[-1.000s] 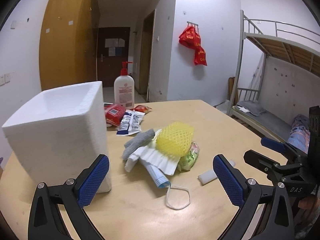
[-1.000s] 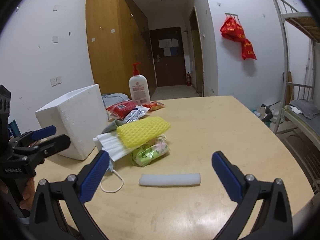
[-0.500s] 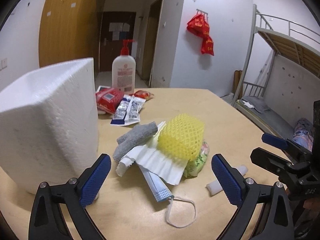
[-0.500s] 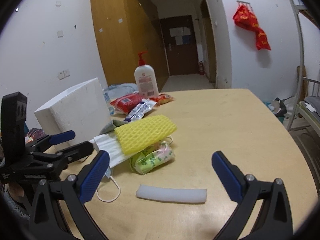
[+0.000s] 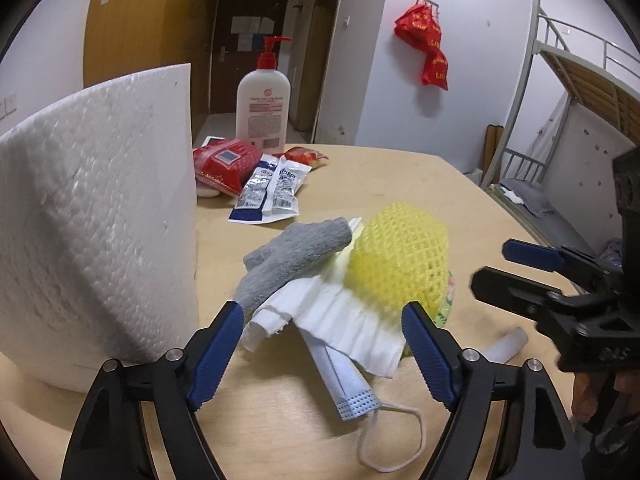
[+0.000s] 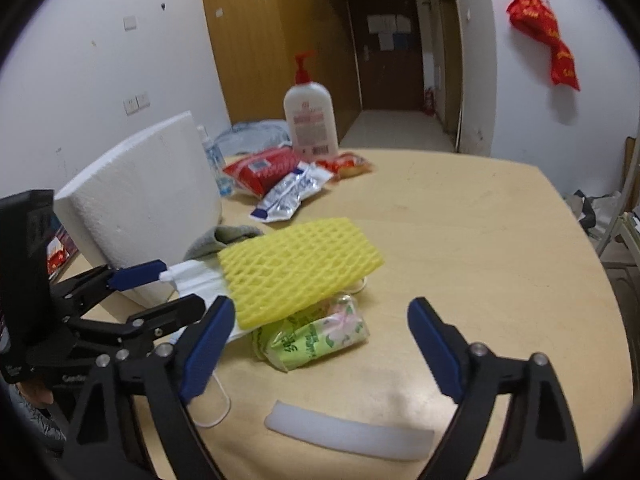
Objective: Organize soft objects
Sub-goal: 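Move right gripper to the yellow foam net while left gripper reaches the white mask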
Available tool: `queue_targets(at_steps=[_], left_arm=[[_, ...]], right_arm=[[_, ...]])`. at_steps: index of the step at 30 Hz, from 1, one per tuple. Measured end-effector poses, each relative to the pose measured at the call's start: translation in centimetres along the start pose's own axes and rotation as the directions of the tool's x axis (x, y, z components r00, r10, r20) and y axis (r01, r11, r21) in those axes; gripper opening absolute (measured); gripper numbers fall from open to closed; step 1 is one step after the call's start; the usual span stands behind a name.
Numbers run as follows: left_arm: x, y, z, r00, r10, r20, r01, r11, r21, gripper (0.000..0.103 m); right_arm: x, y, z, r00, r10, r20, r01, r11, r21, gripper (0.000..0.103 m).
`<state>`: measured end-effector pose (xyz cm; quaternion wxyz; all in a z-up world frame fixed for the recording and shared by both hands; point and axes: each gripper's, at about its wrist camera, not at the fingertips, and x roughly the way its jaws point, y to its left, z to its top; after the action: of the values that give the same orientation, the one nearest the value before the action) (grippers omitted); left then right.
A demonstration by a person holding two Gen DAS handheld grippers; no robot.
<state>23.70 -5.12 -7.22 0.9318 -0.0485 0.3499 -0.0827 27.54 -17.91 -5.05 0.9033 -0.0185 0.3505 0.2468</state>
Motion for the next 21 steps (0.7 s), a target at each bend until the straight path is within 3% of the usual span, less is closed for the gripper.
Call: queue_targets(at_steps=[7, 9, 13, 16, 18, 21], left_arm=[[0.9, 0.5, -0.1, 1.000, -0.002, -0.031, 0.001, 1.000, -0.015, 0.058], [0.7, 0.5, -0.2, 1.000, 0.006, -0.020, -0.006, 1.000, -0.019, 0.046], [-0.1, 0.8, -0.2, 1.000, 0.007, 0.008, -0.007, 1.000, -0.026, 0.044], [-0.1, 0.6, -0.1, 1.000, -0.012, 0.006, 0.012, 1.000, -0.012, 0.035], [0.3, 0.6, -0.1, 1.000, -0.015, -0.008, 0.015, 1.000, -0.016, 0.020], [0.1, 0.9, 0.0, 1.000, -0.014, 0.004, 0.014, 0.999, -0.032, 0.012]], right_arm=[[1.7, 0.2, 0.7, 0.999, 0.013, -0.035, -0.014, 1.000, -0.020, 0.089], [2.0, 0.1, 0.9, 0.999, 0.020, -0.040, -0.021, 1.000, -0.015, 0.089], [2.8, 0.3, 1.3, 0.999, 0.010, -0.048, -0.011, 1.000, -0.025, 0.089], [3.1, 0.4, 1.5, 0.999, 0.013, -0.051, -0.015, 0.999, -0.032, 0.089], [3.4, 0.5, 1.7, 0.998, 0.014, -0.054, -0.015, 0.999, -0.032, 0.089], [3.9, 0.6, 1.9, 0.998, 0.013, -0.056, -0.015, 0.999, -0.033, 0.089]])
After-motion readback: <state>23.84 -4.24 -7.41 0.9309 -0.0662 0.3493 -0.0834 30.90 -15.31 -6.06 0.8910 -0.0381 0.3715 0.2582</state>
